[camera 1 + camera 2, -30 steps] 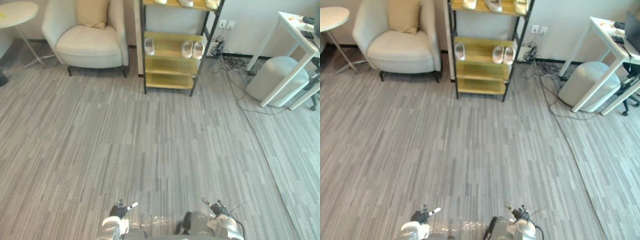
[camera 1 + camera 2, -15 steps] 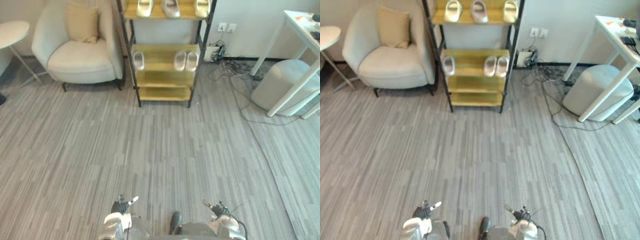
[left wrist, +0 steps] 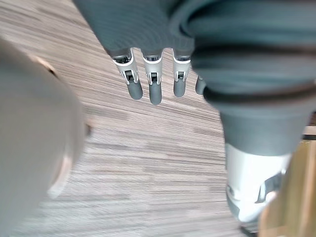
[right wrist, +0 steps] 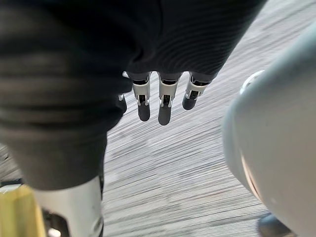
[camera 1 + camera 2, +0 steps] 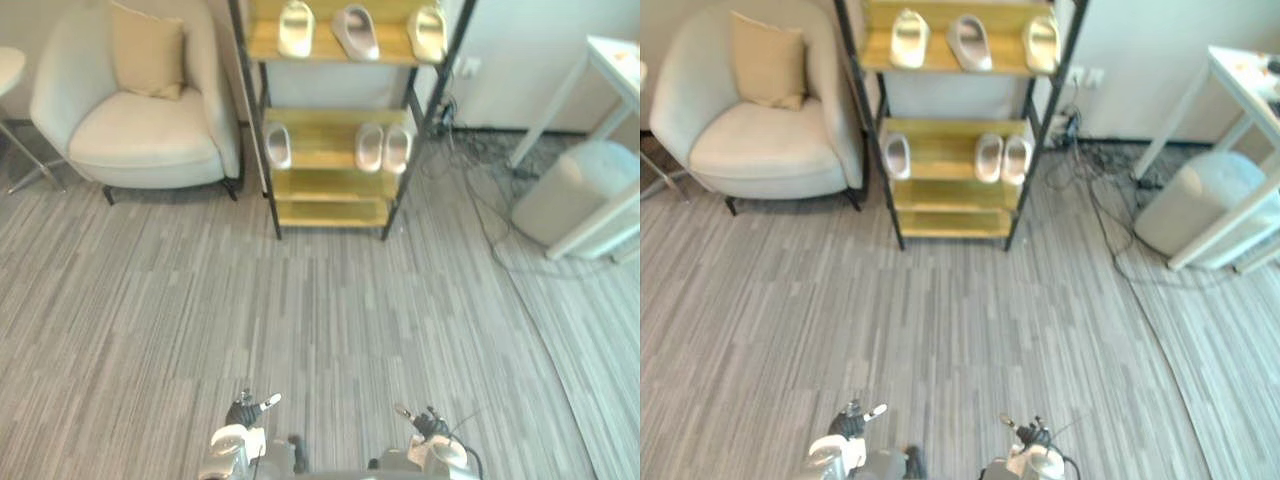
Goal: Organize the slippers on the shoe rack
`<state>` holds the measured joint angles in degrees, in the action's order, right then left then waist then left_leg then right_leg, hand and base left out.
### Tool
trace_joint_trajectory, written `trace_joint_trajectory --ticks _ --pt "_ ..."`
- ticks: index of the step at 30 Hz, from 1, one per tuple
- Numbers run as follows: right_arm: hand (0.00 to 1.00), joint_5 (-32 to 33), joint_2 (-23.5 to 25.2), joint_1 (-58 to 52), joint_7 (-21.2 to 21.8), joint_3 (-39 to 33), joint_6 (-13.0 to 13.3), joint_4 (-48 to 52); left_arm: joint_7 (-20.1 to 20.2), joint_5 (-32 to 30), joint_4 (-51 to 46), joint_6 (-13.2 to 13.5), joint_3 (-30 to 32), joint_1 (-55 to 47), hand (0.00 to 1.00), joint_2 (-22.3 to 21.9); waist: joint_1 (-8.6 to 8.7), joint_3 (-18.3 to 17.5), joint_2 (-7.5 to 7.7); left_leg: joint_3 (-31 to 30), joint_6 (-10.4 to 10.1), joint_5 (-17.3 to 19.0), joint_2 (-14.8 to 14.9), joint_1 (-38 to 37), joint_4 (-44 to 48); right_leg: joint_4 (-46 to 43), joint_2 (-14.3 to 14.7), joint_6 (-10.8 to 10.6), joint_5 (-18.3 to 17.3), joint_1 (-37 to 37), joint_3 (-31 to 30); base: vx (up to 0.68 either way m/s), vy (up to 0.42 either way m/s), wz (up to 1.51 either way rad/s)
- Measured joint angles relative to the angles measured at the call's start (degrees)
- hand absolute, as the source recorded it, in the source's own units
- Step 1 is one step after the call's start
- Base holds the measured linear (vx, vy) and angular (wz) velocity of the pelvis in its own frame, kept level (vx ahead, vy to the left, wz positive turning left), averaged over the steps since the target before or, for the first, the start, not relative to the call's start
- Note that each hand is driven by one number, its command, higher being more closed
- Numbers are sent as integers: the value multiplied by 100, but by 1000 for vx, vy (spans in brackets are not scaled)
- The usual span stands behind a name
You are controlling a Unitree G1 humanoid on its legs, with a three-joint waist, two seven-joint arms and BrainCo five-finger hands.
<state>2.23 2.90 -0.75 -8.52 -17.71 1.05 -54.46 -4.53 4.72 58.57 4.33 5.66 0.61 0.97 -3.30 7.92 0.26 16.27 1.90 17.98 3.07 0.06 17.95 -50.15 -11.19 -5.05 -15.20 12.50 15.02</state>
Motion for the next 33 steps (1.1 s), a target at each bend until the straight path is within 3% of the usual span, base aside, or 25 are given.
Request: trace_joint_trajectory --ticks 2,4,5,6,7,8,9,10,11,12,13,14,15,18,21,22,23,24,25,26,27,29,30,31,33 --pt "0 13 -15 31 76 2 -12 16 -14 -7 73 -28 5 48 0 16 25 3 31 55 -44 157 46 -356 -43 312 6 148 -146 282 237 404 -70 -16" --pt "0 16 -74 35 91 1 14 34 -10 -6 120 -23 -20 149 0 -57 114 3 23 -62 -68 175 135 -662 -303 1080 204 238 -157 616 450 395 -129 32" --pt "0 17 -114 57 83 -16 26 89 -13 -12 213 -19 -61 252 0 -89 181 10 33 -277 -81 170 162 -760 -498 1812 294 222 86 854 499 412 -178 87" --pt "0 18 -167 64 78 -42 25 14 -4 -14 304 -7 -115 278 0 -78 272 28 83 -462 -194 124 124 -947 -752 2698 345 139 554 854 390 432 -205 97" --pt "0 17 -187 53 76 -57 27 -84 -4 -14 334 -7 -118 242 0 -83 304 25 118 -553 -256 125 95 -1055 -842 2939 344 167 783 837 273 511 -265 96" --pt "0 25 -267 -19 71 -101 4 -202 -6 -24 421 -14 -105 185 0 -112 360 19 110 -775 -347 172 156 -1284 -896 2901 427 550 1406 710 129 429 -234 62" --pt "0 47 -299 -19 75 -164 8 -210 -6 -38 480 -22 -80 130 0 -174 357 -19 -15 -850 -416 143 281 -1344 -840 2773 501 610 1199 661 203 643 -340 52" --pt "0 32 -337 52 63 -223 5 -270 -5 -82 434 -7 6 117 0 -196 292 -71 -170 -932 -596 45 478 -1167 -429 2739 628 777 1024 614 307 510 -270 13" --pt "0 30 -348 89 65 -236 7 -270 -3 -101 424 -8 18 112 0 -198 280 -48 -216 -935 -686 -5 536 -1083 -185 2738 679 841 965 555 339 612 -327 4" --pt "0 41 -347 108 69 -224 36 -255 5 -123 391 -19 161 87 0 -202 274 -6 -297 -930 -963 -176 727 -701 792 2830 834 969 842 320 350 509 -246 -14" --pt "0 76 -339 113 63 -162 58 -248 6 -125 365 -21 301 51 0 -201 270 -2 -316 -968 -992 -438 952 -297 1936 3039 958 1018 744 9 339 411 -190 -18" --pt "0 103 -329 111 64 -138 58 -255 13 -125 333 -21 349 42 0 -195 260 7 -318 -968 -986 -435 1018 -168 2312 3107 1012 1040 719 -125 328 481 -159 -31" --pt "0 229 -286 91 61 -39 81 -248 21 -124 219 -8 405 29 0 -192 245 51 -304 -875 -921 -398 1240 266 3381 3379 1168 1072 573 -679 264 356 -99 -23" --pt "0 256 -246 70 65 32 73 -250 37 -116 48 -4 353 20 0 -215 227 83 -234 -689 -747 -290 1340 903 3771 3608 1223 1033 419 -1191 199 426 -77 -19" --pt "0 283 -220 54 61 -7 61 -256 38 -115 -97 15 322 50 0 -285 112 89 -231 -325 -748 -175 1204 1521 2750 4129 1209 919 458 -1730 92 387 40 -15" --pt "0 282 -203 39 60 -17 61 -263 32 -114 -112 31 241 74 0 -272 85 93 -222 -309 -765 -277 916 1696 1592 4398 1141 783 472 -1949 78 500 196 1" --pt "0 280 -215 22 55 -35 63 -276 33 -113 -102 32 118 89 0 -253 73 89 -227 -432 -757 -762 594 1671 351 4503 1074 629 400 -2079 69 494 224 -7" --pt "0 278 -261 12 53 -33 58 -302 35 -108 -90 36 91 87 0 -240 2 85 -216 -593 -545 -1494 413 1582 19 4540 1032 526 349 -2161 -14 406 222 -9" --pt "0 278 -245 13 54 -32 56 -323 36 -104 -79 36 87 91 0 -222 -16 93 -178 -569 -385 -1478 360 1534 -34 4553 1006 489 333 -2189 -51 441 193 8" --pt "0 275 -124 9 52 -29 54 -346 30 -100 -51 36 -17 109 0 -102 23 55 -4 -494 -259 -1474 132 1415 -183 4608 771 309 383 -2252 -103 440 182 20" --pt "0 260 -86 -2 50 -27 43 -340 38 -83 -61 30 -27 111 0 -37 7 54 44 -451 -173 -1322 114 1421 -34 4483 702 229 430 -2244 -187 431 166 20" --pt "0 228 -52 2 66 -12 36 -302 32 -62 -54 28 -39 104 0 23 -42 54 42 -353 -105 -1114 121 1283 135 3769 599 183 404 -2050 -315 350 155 -18" --pt "0 220 -26 18 73 -9 44 -261 30 -65 -22 21 -52 61 0 67 -43 60 32 -257 -42 -994 117 1014 60 2613 468 113 408 -1636 -349 325 146 -30" --pt "0 220 -18 15 77 -8 46 -258 30 -64 -1 21 -54 51 0 76 -44 62 30 -258 -14 -928 106 897 5 2159 401 56 455 -1470 -340 358 148 -31" --pt "0 214 -27 33 79 1 58 -242 28 -66 164 -10 -129 38 0 162 11 37 59 -265 -15 -651 7 372 -195 726 12 -24 96 -840 -152 258 87 -2"
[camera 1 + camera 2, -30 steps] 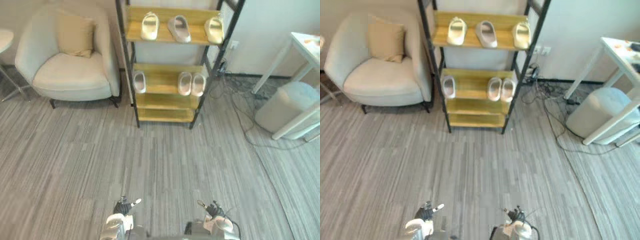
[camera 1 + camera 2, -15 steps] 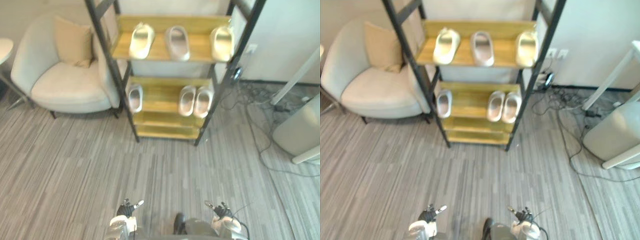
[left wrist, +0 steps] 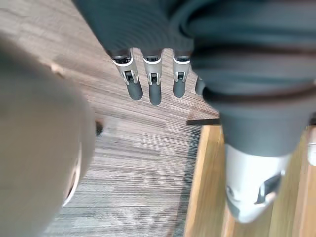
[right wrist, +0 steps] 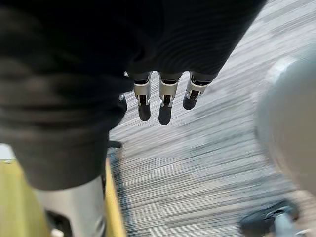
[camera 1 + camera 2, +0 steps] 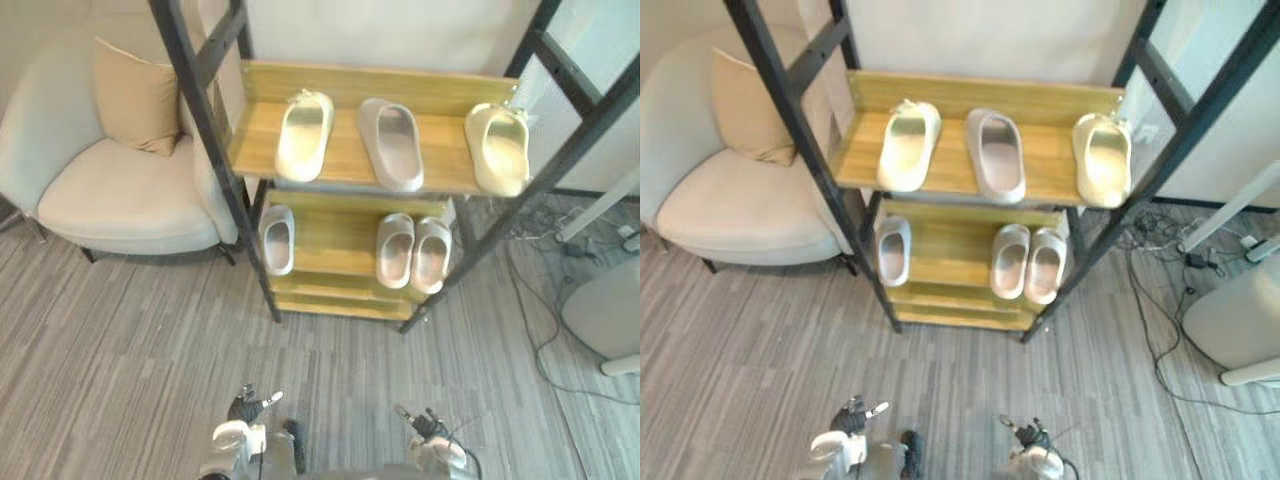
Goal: Organize the slippers on the shoe rack
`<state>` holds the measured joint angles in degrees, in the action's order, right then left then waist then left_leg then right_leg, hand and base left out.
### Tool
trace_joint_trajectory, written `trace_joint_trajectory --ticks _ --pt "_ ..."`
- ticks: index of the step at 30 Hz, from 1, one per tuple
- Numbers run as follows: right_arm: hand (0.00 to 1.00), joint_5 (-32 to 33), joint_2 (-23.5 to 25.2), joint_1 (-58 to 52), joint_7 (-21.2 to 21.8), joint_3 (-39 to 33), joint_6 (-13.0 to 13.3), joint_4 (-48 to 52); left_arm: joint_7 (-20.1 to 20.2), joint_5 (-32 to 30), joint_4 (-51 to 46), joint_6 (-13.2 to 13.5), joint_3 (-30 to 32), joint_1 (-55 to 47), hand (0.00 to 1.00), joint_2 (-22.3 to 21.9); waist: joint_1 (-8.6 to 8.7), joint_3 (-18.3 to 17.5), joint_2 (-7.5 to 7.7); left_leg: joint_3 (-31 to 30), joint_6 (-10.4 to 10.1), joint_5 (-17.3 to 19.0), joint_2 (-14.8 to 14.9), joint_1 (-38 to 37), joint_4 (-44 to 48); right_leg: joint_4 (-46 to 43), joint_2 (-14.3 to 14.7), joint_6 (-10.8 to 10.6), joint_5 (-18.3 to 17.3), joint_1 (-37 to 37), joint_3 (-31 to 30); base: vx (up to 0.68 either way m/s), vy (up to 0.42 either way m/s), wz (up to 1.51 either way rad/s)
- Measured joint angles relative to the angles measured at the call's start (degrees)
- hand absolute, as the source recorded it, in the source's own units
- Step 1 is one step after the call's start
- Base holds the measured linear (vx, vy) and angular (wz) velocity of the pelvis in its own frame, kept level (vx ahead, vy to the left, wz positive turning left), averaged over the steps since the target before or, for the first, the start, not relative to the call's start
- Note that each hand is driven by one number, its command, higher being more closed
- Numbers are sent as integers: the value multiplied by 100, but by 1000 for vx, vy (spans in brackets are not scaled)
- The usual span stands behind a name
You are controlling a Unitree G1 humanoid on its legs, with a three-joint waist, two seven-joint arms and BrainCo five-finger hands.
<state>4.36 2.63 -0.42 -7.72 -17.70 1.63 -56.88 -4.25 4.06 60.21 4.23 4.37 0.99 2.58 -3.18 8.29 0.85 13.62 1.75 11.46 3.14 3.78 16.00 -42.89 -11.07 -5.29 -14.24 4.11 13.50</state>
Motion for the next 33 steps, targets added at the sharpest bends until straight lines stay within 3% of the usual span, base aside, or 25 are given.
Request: trace_joint_trajectory --ticks 2,5,6,8,9,13,15,16,17,18,20,21,22,24,29,33 --pt "0 1 -2 -11 2 16 4 -5 0 2 17 -4 -58 -6 0 4 8 -28 29 -26 -12 26 -1 -293 -200 101 -107 43 -135 198 356 233 8 14" --pt "0 2 -31 0 8 15 7 -12 13 4 50 -4 -150 -4 0 -31 52 -44 24 -144 -71 -4 43 -485 -410 1096 -9 13 -144 397 577 217 -60 21" --pt "0 4 -63 19 12 8 1 -27 47 1 125 -1 -145 15 0 -38 77 -45 19 -213 -147 -19 74 -499 -481 1844 103 74 14 489 555 231 -177 31" --pt "0 4 -67 21 17 1 -6 -46 65 -1 175 4 -142 15 0 -2 112 -68 72 -290 -274 -15 78 -511 -504 2875 266 175 693 451 373 244 -208 26" --pt "0 -2 -162 30 26 -25 -15 -139 84 -10 310 -2 -95 50 0 -16 135 -90 -55 -447 -466 -32 191 -638 -606 3196 464 393 1213 192 376 178 -144 16" --pt "0 3 -346 54 11 -38 -28 -284 90 -56 396 -5 97 58 0 -166 149 -112 -263 -529 -647 -135 346 -807 -854 3361 668 508 1103 -20 516 157 -158 13" --pt "0 4 -353 36 2 -37 -29 -310 93 -57 380 -3 104 62 0 -170 151 -91 -244 -584 -751 -77 423 -723 -535 3457 719 519 1048 -162 608 52 -110 33" --pt "0 4 -329 19 -4 -31 -31 -325 92 -59 302 7 124 67 0 -151 140 -61 -175 -633 -935 47 542 -384 227 3556 753 523 999 -311 682 3 -67 31" --pt "0 4 -318 18 -5 -26 -31 -324 91 -58 264 8 134 66 0 -142 135 -49 -158 -630 -944 75 577 -285 485 3589 759 533 965 -345 690 -10 -93 27" --pt "0 4 -301 12 -9 -15 -30 -309 87 -54 141 11 145 66 0 -135 89 -1 -145 -571 -926 103 738 112 1395 3661 818 519 918 -491 692 -17 -42 0" --pt "0 4 -311 -44 -15 -14 -35 -272 74 -52 110 20 148 23 0 -121 13 -8 -177 -429 -756 228 930 319 1985 3726 909 564 884 -619 649 23 26 -14" --pt "0 5 -345 -73 -25 -19 -31 -247 70 -52 117 32 146 -29 0 -150 14 -111 -288 -308 -718 396 993 272 1845 3708 947 520 884 -618 612 55 74 -14" --pt "0 6 -354 -73 -25 -23 -31 -249 71 -52 126 25 145 -34 0 -154 26 -117 -297 -309 -727 424 975 240 1755 3707 947 514 895 -614 599 88 122 -15" --pt "0 5 -438 -67 -26 -37 -41 -263 74 -52 199 18 113 -57 0 -199 30 -192 -386 -354 -739 514 682 -323 253 3766 948 428 1075 -418 499 117 124 -11" --pt "0 3 -438 -140 -27 -238 -69 -300 69 -53 392 -8 51 0 0 -60 8 -146 -321 -343 -554 399 314 -603 74 4010 746 390 1207 -642 270 78 128 -14" --pt "0 -155 -475 -190 -11 -236 -71 -345 85 -58 522 -10 -317 -44 0 21 53 -271 -354 -428 -424 314 99 -708 -218 4349 624 189 1370 -727 167 59 77 -11"
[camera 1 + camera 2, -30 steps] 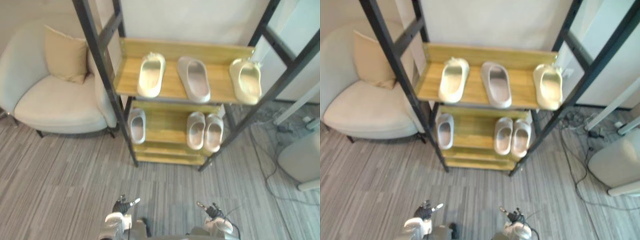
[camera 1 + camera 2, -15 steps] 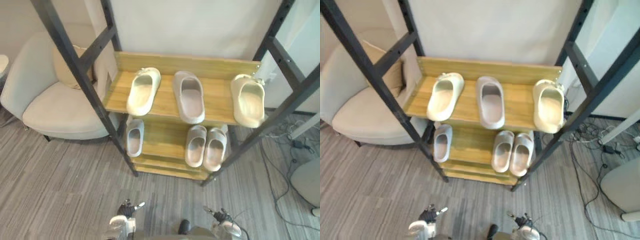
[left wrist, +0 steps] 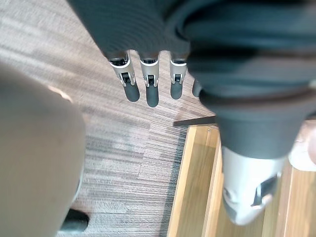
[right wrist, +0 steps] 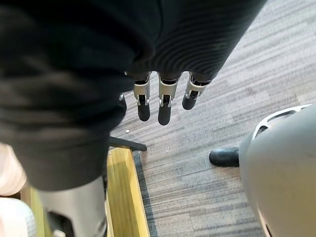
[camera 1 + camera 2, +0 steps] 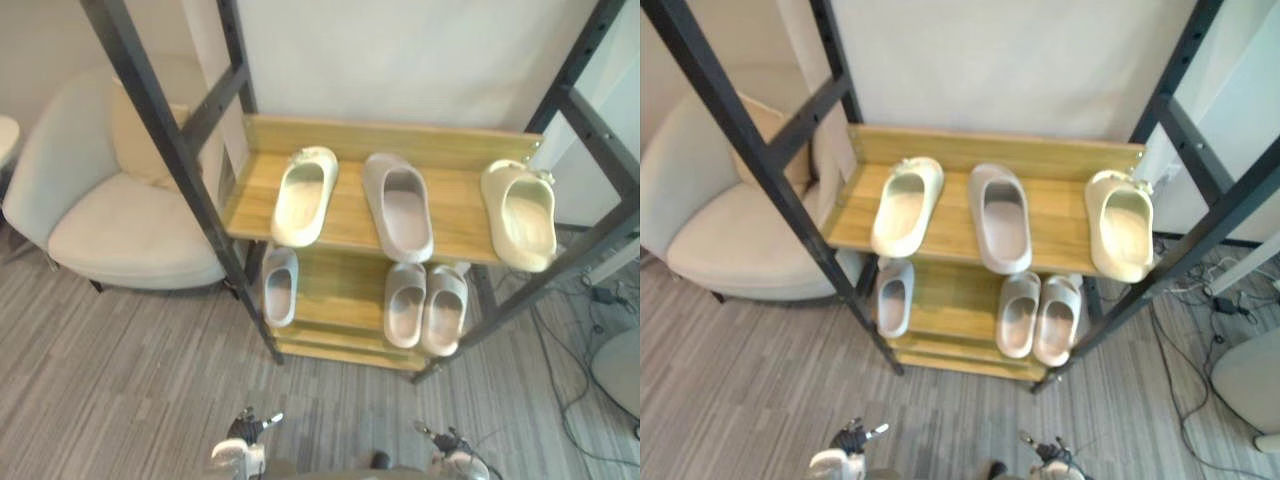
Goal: Organize the slippers on the shoe rack
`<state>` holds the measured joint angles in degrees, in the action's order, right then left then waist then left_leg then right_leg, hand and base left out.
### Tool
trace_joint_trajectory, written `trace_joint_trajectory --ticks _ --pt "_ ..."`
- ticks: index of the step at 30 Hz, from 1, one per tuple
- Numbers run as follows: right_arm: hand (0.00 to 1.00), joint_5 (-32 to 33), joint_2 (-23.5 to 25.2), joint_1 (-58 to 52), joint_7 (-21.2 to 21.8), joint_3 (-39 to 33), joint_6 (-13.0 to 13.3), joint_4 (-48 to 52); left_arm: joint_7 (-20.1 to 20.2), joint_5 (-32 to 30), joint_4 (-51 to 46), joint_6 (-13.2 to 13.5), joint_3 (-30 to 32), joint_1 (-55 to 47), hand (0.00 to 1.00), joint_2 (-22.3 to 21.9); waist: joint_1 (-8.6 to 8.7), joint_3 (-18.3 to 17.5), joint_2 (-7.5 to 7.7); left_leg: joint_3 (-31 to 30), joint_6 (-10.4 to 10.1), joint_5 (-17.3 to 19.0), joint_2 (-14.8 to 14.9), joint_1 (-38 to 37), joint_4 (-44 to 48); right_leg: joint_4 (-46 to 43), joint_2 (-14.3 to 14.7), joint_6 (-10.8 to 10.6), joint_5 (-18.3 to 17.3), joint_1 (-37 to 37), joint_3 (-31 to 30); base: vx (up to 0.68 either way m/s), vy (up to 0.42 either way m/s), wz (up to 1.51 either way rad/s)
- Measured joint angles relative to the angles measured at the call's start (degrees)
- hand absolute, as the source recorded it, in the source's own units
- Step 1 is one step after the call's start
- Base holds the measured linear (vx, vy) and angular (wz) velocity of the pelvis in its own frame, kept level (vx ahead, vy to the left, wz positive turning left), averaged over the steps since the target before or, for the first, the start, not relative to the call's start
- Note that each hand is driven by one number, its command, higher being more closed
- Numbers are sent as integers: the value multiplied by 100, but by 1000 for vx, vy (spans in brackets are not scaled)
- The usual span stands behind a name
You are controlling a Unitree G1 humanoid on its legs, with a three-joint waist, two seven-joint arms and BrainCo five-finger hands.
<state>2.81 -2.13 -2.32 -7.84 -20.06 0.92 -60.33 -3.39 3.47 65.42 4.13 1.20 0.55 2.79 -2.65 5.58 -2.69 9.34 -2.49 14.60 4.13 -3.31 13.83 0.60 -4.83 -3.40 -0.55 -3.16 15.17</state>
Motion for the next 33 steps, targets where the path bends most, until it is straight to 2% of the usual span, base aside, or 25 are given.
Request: trace_joint_trajectory --ticks 6,13,16,18,21,26,29,30,32,33 --pt "0 -58 -25 -18 0 15 -23 -277 8 -98 110 -3 -113 -16 0 127 0 -57 108 -98 3 -2 -108 1 -72 382 -23 -32 197 -106 -52 13 12 -4" --pt "0 -46 -40 1 -60 273 7 -329 -11 -120 170 -4 -120 -13 0 159 -3 -106 169 -206 3 -2 -184 -85 -118 448 -62 -42 268 -118 -210 -8 3 -13" --pt "0 -45 -31 -125 -192 576 15 268 -29 -119 194 -4 -222 2 0 184 11 -130 182 -216 3 -2 -205 -89 -171 450 -72 -53 321 -78 -253 -34 0 -5" --pt "0 -50 -55 -288 -236 858 104 1131 -46 -121 219 -2 -240 -2 0 201 45 -149 211 -226 4 -2 -233 -112 -174 455 -90 -69 366 -69 -317 -74 -2 -10" --pt "0 -58 -94 -222 -254 883 205 1314 -90 -125 221 -1 -243 -4 0 211 67 -152 228 -299 4 -2 -252 -108 -221 483 -96 -101 420 -28 -335 -76 -10 -4" --pt "0 -82 -59 -230 -292 886 202 1447 -132 -124 208 -1 -290 50 0 206 82 -113 215 -474 92 -55 -266 -96 -482 496 -78 -75 539 124 -340 -100 -21 0" --pt "0 -281 -40 -361 -291 918 200 1448 -136 -123 190 0 -293 43 0 201 116 -45 164 -495 68 -58 -180 -99 -492 466 -43 -64 563 117 -338 -94 -54 2" --pt "0 -280 -14 -413 -283 987 197 1458 -135 -120 112 -2 -270 14 0 176 148 44 96 -472 -34 2 -87 -30 -332 448 28 -9 459 107 -350 -64 -115 1" --pt "0 -278 -8 -447 -279 1094 189 1484 -139 -119 2 -4 -172 -56 0 154 145 112 82 -442 -182 90 48 113 47 303 127 66 294 135 -387 -39 -86 9" --pt "0 -272 22 -498 -279 1125 174 1573 -131 -115 -215 -9 -32 -66 0 120 157 256 95 -439 -250 104 140 521 1022 103 120 95 181 183 -405 -87 -87 14"
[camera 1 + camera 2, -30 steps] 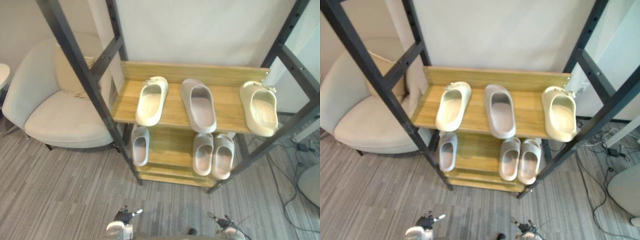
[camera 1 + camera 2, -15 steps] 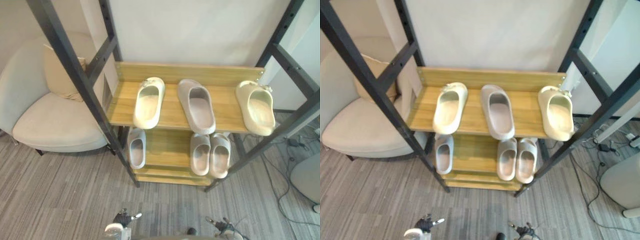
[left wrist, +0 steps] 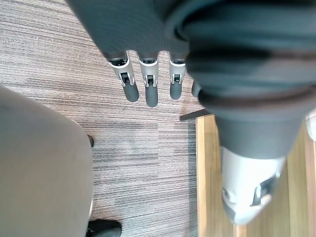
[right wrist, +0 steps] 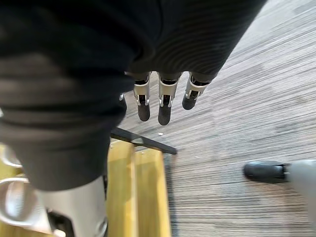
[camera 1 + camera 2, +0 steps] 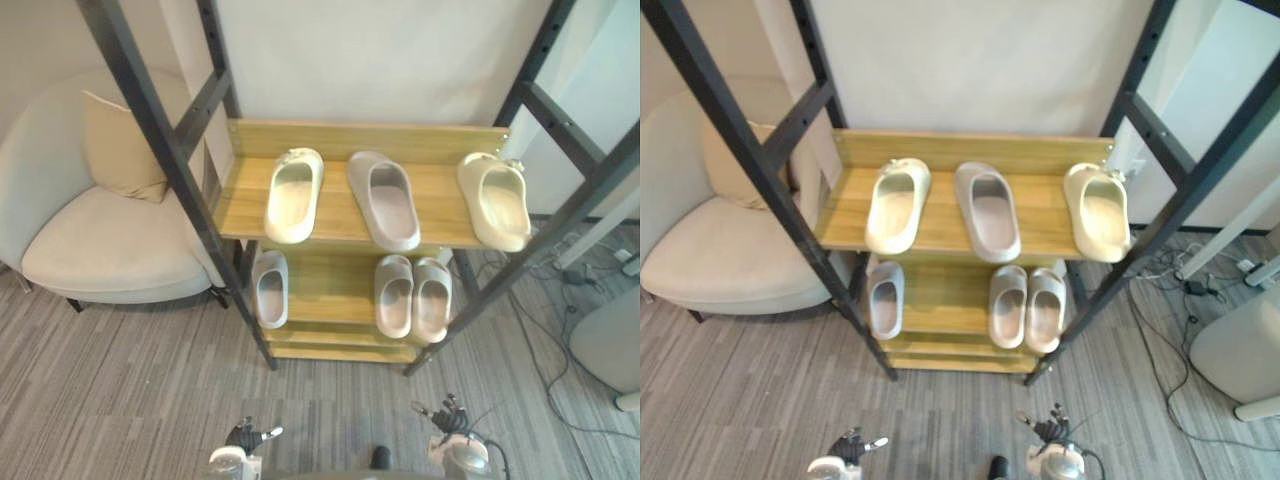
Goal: Organize the slippers on the shoe rack
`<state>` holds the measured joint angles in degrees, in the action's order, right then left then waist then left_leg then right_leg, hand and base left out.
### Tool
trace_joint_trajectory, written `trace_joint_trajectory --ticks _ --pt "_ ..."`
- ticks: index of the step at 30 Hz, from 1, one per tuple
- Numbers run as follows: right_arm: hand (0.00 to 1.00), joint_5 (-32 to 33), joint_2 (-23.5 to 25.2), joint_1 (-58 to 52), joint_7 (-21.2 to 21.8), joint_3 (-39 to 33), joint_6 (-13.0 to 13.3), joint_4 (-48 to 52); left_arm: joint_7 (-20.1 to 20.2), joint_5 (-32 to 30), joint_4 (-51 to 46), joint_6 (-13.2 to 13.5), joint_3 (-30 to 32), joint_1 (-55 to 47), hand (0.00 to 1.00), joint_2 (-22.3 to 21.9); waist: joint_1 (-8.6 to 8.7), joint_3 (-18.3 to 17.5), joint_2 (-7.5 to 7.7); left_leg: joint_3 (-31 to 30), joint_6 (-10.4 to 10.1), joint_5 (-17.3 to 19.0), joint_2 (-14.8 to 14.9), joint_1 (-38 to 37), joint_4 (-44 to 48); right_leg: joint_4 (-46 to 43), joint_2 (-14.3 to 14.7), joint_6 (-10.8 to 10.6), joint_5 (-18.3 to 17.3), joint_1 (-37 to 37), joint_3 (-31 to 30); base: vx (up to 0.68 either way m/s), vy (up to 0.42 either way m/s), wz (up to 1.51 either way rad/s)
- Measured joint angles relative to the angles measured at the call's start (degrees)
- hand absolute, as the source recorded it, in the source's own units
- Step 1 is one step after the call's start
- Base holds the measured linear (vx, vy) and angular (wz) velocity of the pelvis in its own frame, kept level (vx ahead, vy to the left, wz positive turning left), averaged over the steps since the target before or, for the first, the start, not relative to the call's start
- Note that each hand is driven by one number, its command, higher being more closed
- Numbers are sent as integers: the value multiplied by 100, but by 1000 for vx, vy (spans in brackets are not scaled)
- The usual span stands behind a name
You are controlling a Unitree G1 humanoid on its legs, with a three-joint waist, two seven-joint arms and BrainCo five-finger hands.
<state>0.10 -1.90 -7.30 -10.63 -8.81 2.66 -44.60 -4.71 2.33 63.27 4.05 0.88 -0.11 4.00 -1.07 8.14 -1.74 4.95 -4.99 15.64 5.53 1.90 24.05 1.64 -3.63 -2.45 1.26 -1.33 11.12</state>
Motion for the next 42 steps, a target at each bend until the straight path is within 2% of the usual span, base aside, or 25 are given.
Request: trace_joint_trajectory --ticks 1,2,3,4,5,6,7,8,11,12,13,15,19,24,31,35,38,42 --pt "0 2 12 -16 -7 -3 -5 125 -5 18 -226 8 102 -9 0 -36 -53 108 6 86 -346 -204 107 444 941 -179 -18 52 -88 17 -25 -97 -109 11" --pt "0 3 24 -7 -10 -1 -5 137 -6 19 -262 10 142 -16 0 -40 -75 147 26 96 -370 -247 128 558 1128 -206 -47 83 -120 12 -44 -84 -100 -14" --pt "0 8 73 -5 -26 -12 -5 160 -8 22 -348 17 249 -34 0 -78 -134 184 5 159 -182 -245 210 770 1490 -290 -62 88 -186 -11 -69 -30 -61 -10" --pt "0 8 74 -6 -43 -14 -6 172 -13 23 -362 16 248 -50 0 -94 -134 173 -30 208 -123 -178 264 811 1472 -295 -53 87 -201 -22 -66 -10 -49 -10" --pt "0 10 75 -30 -61 -32 -15 256 -13 24 -415 14 243 -79 0 -142 -134 173 -108 276 -140 -133 338 840 1200 -271 -25 78 -212 -75 -56 7 9 -5" --pt "0 52 86 -34 -60 -31 -24 303 -11 26 -449 19 245 -112 0 -172 -133 175 -169 249 -131 -162 363 830 539 -228 14 71 -214 -77 -67 4 19 -6" --pt "0 65 89 -34 -60 -34 -29 302 -11 27 -451 20 246 -114 0 -175 -134 174 -177 230 -118 -179 361 826 360 -225 24 63 -218 -73 -77 17 76 -10" --pt "0 110 83 -34 -60 -52 -41 267 -9 28 -446 19 247 -126 0 -186 -138 153 -212 191 -57 -387 360 762 -281 -182 91 11 -206 -53 -102 86 124 -26" --pt "0 110 182 14 -60 -166 -89 -108 -7 92 -380 21 236 -117 0 -59 -212 14 49 326 43 -521 74 579 -737 22 -85 -186 -50 -75 -358 143 123 -24" --pt "0 103 177 8 -59 -200 -106 -239 -9 123 -333 19 236 -105 0 -34 -203 -7 96 381 149 -602 -34 502 -808 34 -175 -193 -31 -87 -373 228 143 -11" --pt "0 104 169 7 -57 -207 -108 -273 -9 123 -317 19 235 -104 0 -32 -202 -14 104 387 164 -611 -69 477 -851 37 -202 -212 -26 -92 -377 218 134 1" --pt "0 103 33 71 -54 -220 -111 -613 -10 127 -249 20 132 -68 0 -32 -184 -56 104 379 289 -696 -343 256 -1191 95 -414 -315 -94 -196 -332 175 95 14" --pt "0 103 -32 272 -22 -222 -125 -957 -11 131 -106 20 -54 1 0 15 -189 -98 88 213 326 -719 -543 251 -1295 238 -533 -344 -113 -276 -206 125 56 17" --pt "0 101 -72 507 48 -282 -103 -1108 -14 128 -37 23 -262 31 0 113 -217 -112 106 -71 328 -720 -518 190 -1281 257 -461 -296 -151 -397 -110 42 -43 11" --pt "0 101 -178 494 38 -292 -102 -1140 -14 122 46 27 -333 44 0 128 -205 -130 108 -135 292 -758 -455 109 -1308 165 -402 -241 -188 -410 -101 -75 -40 2" --pt "0 95 -190 478 -14 -262 -99 -1117 -12 117 51 25 -437 44 0 175 -204 -178 168 -107 271 -915 -457 78 -1507 46 -411 -243 -178 -262 -198 -126 -5 -7" --pt "0 34 -218 445 -113 -216 -98 -953 -16 112 72 22 -467 47 0 178 -183 -174 167 -82 250 -999 -469 2 -1663 80 -419 -249 -107 -256 -249 -100 -3 -8" --pt "0 -28 -235 197 -192 -168 -89 271 -40 91 90 19 -485 57 0 177 -126 -176 163 -94 206 -1014 -489 -6 -1753 221 -419 -286 -56 -251 -309 -58 3 -7"
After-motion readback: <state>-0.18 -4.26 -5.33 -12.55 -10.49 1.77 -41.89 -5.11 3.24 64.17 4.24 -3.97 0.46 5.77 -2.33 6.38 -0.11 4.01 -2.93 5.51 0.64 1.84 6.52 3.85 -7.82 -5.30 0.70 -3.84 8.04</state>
